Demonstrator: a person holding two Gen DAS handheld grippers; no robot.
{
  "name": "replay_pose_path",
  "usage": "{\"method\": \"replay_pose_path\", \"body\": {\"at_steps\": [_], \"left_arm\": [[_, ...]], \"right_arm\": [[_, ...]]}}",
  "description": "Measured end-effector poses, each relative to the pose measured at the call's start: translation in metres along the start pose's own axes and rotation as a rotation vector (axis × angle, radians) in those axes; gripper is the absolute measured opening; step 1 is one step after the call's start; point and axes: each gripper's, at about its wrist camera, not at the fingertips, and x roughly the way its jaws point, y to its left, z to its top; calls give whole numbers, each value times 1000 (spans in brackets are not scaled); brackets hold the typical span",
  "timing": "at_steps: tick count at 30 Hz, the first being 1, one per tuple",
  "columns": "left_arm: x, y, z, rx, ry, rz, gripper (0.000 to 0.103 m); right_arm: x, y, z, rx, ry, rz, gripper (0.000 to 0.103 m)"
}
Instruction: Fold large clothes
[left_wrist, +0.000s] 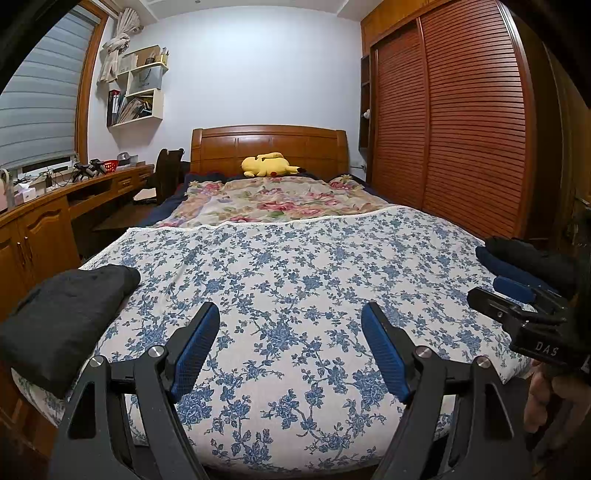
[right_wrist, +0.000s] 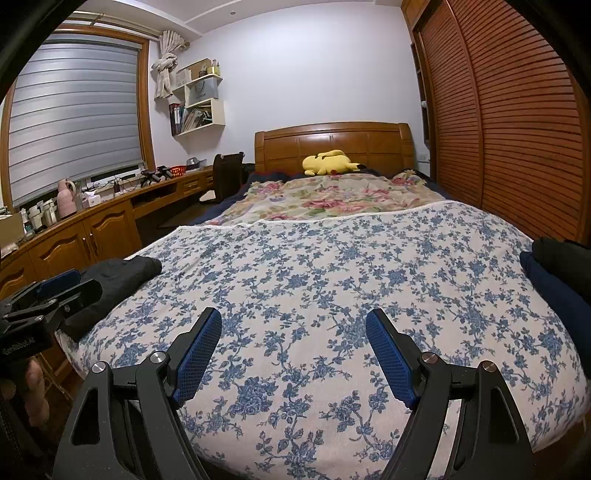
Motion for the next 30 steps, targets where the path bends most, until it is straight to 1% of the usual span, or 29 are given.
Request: {"method": "replay_pose_path", "body": {"at_steps": [30], "left_arm": [[2,1,0,1,2,1,80]], "right_arm": [[0,-4,-1,-3,-15,-5,82]]}}
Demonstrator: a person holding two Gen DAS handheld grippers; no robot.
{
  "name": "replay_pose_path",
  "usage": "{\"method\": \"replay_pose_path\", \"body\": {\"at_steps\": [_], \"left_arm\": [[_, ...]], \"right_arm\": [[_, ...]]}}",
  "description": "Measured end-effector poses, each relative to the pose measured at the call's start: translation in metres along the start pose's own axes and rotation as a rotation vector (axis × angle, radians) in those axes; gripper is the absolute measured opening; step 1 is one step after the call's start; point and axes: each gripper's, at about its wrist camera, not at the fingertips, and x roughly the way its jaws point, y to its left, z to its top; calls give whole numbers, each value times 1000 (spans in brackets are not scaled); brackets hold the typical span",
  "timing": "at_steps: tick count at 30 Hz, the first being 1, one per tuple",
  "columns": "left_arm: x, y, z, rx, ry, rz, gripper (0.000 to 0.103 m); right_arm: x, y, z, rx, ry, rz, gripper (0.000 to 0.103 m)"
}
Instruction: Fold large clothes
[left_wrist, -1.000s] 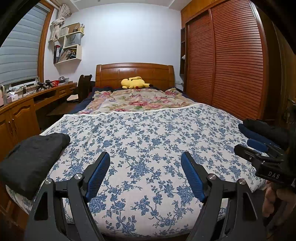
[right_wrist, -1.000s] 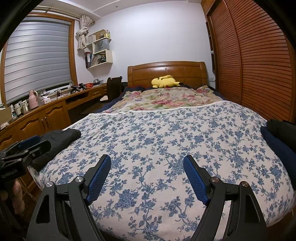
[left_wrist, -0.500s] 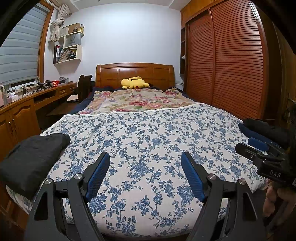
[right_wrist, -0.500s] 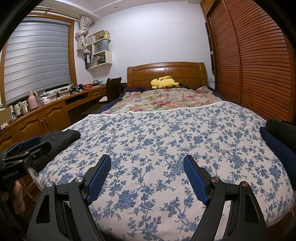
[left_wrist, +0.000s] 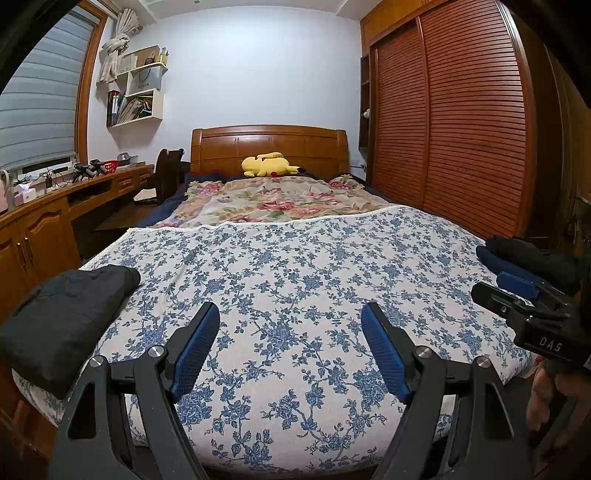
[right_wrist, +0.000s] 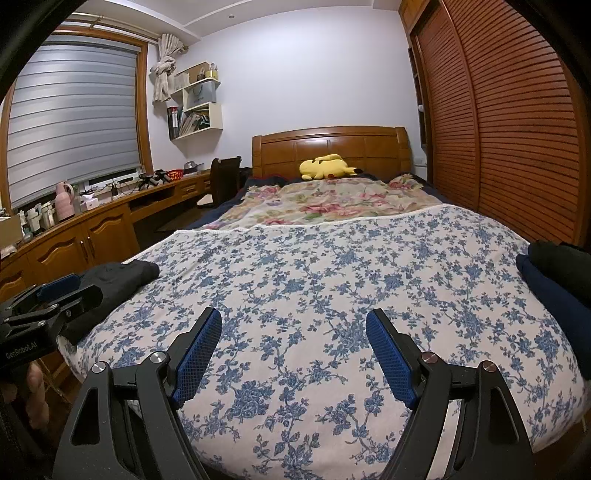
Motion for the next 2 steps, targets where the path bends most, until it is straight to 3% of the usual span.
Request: {"method": "replay_pose_path", "body": {"at_steps": [2], "left_arm": [[-1,0,0,1,-1,-1,80]], "right_arm": [[0,-1,0,-1,0,0,82]]}}
